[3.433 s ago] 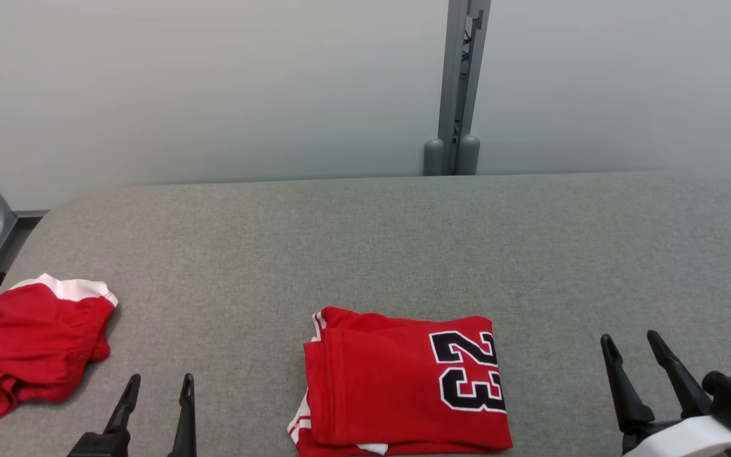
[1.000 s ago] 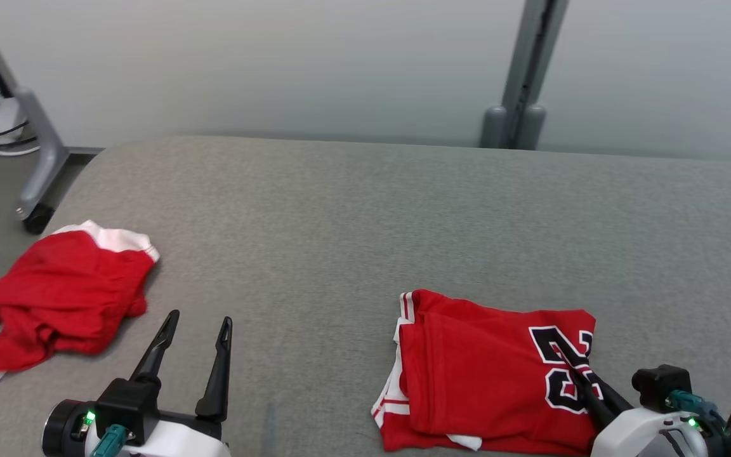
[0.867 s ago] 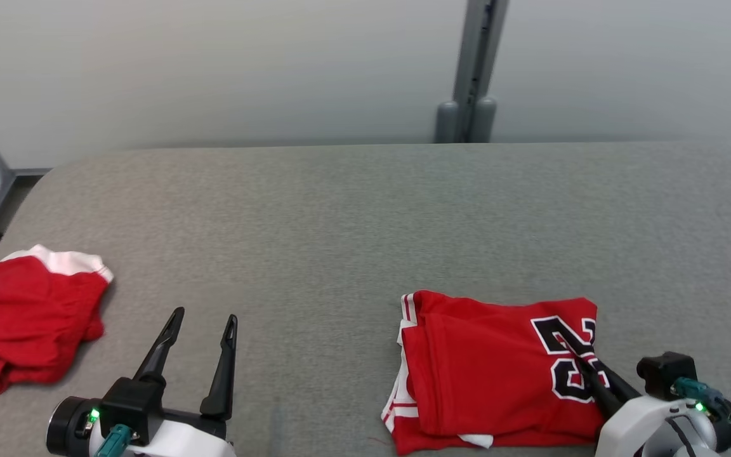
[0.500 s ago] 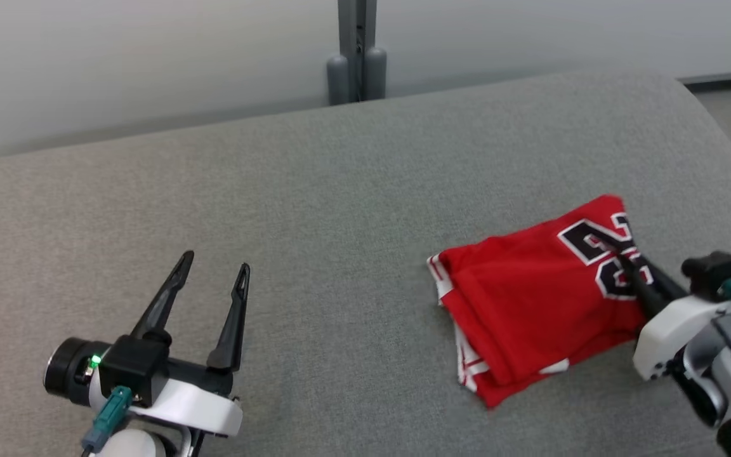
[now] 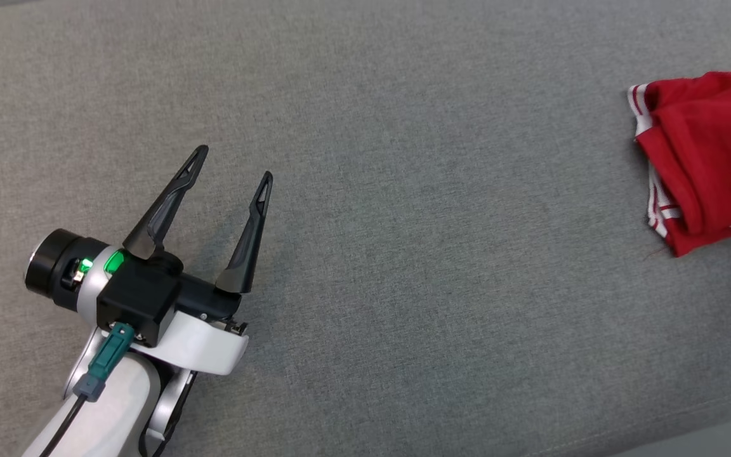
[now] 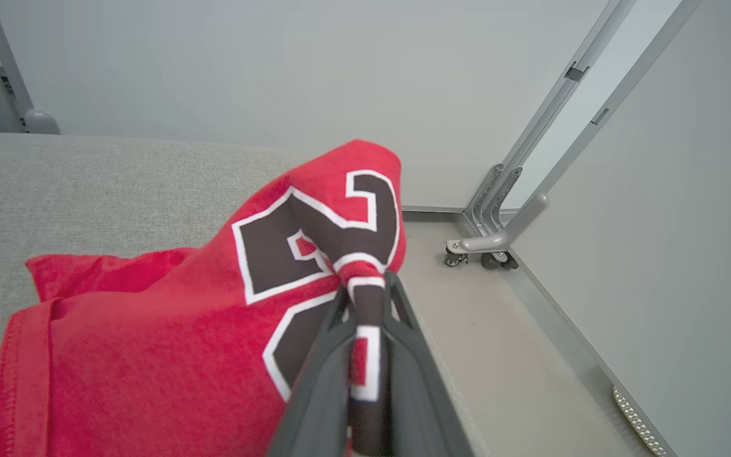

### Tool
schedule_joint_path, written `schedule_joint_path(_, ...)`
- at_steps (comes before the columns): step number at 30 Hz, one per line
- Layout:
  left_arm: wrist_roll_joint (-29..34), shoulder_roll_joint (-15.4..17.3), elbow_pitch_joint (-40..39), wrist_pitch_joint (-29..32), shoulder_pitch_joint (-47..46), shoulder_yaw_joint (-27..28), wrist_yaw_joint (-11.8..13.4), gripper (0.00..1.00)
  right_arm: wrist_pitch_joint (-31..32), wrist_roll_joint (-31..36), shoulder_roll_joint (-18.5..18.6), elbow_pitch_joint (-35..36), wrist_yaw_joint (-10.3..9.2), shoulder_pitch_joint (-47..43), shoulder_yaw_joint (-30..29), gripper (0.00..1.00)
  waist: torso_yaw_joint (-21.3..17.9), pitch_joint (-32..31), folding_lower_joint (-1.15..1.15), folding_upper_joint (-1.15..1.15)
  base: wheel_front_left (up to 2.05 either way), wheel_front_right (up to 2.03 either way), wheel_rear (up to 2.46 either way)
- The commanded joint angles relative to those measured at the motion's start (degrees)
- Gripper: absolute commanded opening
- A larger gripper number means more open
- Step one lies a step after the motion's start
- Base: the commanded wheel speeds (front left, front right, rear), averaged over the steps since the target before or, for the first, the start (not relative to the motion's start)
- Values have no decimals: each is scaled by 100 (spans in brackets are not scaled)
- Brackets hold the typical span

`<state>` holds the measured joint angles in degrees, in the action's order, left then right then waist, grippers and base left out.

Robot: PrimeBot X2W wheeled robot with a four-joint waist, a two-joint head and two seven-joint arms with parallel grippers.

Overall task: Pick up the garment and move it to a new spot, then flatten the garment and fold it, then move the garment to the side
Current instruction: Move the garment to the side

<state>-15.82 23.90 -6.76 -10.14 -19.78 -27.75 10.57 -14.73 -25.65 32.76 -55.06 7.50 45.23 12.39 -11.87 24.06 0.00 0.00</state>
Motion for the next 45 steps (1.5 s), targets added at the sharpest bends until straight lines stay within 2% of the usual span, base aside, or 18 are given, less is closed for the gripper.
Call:
schedule_joint_path(1,42,19,-22,2,-110,-6,-23,100,-45,44,14,-32,-1,86,-26,0,43,356,0,0,0,0,0)
schedule_joint_path(4,113,53,-82,71,-277,-40,-55,100,-54,130,38,-180,-1,282,-205,0,28,560,0,0,0,0,0)
schedule_joint_path(5,118,64,-82,83,-309,-44,-72,100,-55,178,40,-188,-1,336,-280,6,16,602,0,0,0,0,0)
schedule_joint_path(6,132,69,-85,96,-334,-54,-71,100,-56,264,39,-212,-1,370,-350,45,3,640,0,0,0,0,0)
schedule_joint_path(7,135,66,-88,99,-355,-62,-71,100,-55,321,-4,-175,-1,384,-403,100,-8,668,0,0,0,0,0)
schedule_joint_path(12,114,58,-3,62,-365,-81,-53,100,-54,608,-159,-103,-1,200,-840,100,-76,613,0,0,0,0,0)
schedule_joint_path(18,-61,-19,209,-68,-65,-71,3,100,-51,731,-451,365,-1,-413,-1449,100,-123,173,0,0,0,0,0)
schedule_joint_path(24,-334,-108,473,-214,460,32,178,100,-51,900,-1073,1161,-1,-1348,-1911,100,-143,-496,0,0,0,0,0)
schedule_joint_path(26,-481,-161,563,-297,741,137,268,100,-51,1036,-1431,1602,-1,-1817,-1943,100,-87,-826,0,0,0,0,0)
schedule_joint_path(33,-815,-317,767,-430,1337,456,503,100,-52,1238,-2131,2450,-1,-2693,-1756,100,233,-1450,0,0,0,0,0)
schedule_joint_path(45,-1090,-310,1094,-495,2055,900,709,100,191,1431,-2679,3496,-1,-3524,-1440,100,1050,-2233,0,0,0,0,0)
